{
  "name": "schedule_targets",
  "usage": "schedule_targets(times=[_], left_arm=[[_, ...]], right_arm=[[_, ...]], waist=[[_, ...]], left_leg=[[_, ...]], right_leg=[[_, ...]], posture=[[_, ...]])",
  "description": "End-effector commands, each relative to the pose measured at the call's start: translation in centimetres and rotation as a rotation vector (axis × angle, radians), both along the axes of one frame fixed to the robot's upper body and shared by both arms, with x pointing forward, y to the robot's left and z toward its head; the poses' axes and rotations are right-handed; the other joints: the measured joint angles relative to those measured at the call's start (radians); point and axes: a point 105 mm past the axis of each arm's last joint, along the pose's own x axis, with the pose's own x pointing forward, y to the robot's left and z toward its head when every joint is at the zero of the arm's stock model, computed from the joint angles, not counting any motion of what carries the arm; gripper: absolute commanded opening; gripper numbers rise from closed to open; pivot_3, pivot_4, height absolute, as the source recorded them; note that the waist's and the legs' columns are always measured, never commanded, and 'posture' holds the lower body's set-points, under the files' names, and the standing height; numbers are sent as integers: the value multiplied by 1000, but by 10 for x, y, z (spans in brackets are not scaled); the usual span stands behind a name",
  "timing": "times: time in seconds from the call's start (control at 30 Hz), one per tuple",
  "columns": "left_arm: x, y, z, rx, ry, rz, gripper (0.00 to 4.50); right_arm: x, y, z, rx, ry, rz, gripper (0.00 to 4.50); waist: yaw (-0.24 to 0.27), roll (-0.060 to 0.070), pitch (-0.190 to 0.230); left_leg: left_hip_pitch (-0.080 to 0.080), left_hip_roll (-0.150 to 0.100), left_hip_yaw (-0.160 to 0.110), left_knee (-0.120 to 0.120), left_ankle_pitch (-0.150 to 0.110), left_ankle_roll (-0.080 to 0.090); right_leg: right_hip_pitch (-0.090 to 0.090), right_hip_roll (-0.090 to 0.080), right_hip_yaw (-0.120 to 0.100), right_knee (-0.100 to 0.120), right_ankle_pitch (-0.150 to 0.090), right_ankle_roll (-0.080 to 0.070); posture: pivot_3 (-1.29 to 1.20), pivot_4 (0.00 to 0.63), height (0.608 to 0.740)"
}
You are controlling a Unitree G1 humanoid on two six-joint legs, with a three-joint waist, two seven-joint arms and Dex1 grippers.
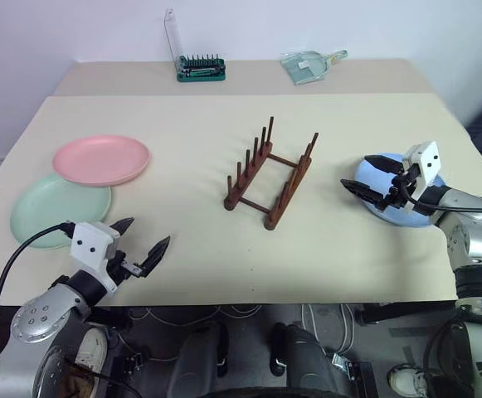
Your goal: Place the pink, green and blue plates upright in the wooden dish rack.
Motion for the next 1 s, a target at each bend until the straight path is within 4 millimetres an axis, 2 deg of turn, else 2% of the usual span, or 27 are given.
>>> schedule_targets(times=[0.03, 0.2, 0.37, 0.57, 0.77, 0.87, 1.0], left_arm=[[2, -5, 13, 3, -51, -18, 4500], [5, -6, 11, 5, -52, -19, 4500], [4, -15, 7, -3, -34, -57, 4500], [3, -25, -1, -1, -11, -100, 4500], [3, -48, -8, -4, 49, -259, 4500], [10, -68, -14, 40, 51, -342, 4500], [26, -107, -20, 30, 43, -453, 4500]], right_arm=[[3, 0, 15, 1, -54, -9, 4408], [2, -2, 14, -3, -52, -11, 4408], [0, -4, 14, -3, -46, -17, 4408], [-10, 4, 8, -19, -27, 9, 4408], [-23, 6, 6, -18, -23, 4, 4408], [-29, 7, 2, -6, -16, -8, 4408], [-38, 13, -1, 7, -14, -10, 4408]], waist=[[2, 0, 0], [-2, 0, 0], [-2, 0, 0], [0, 0, 0], [0, 0, 0], [1, 0, 0], [3, 0, 0]], left_leg=[[0, 0, 1, 0, 0, 0], [1, 0, 5, 0, -2, -1], [1, 2, 8, 0, -2, 0], [1, 3, 9, 0, -2, -1], [1, 3, 9, 0, -3, -1], [1, 3, 10, 0, -3, -1], [1, 3, 10, 0, -2, -1]], right_leg=[[0, 0, 1, 0, 0, -1], [-1, 0, 5, -1, 0, -2], [-2, 1, 6, -1, 1, -2], [-3, 1, 7, -1, 1, -3], [-3, 1, 7, -1, 1, -3], [-3, 1, 8, -1, 1, -3], [-3, 2, 8, -1, 1, -3]], posture=[[0, 150, 740], [0, 150, 740], [0, 150, 740], [0, 150, 740], [0, 150, 740], [0, 150, 740], [0, 150, 740]])
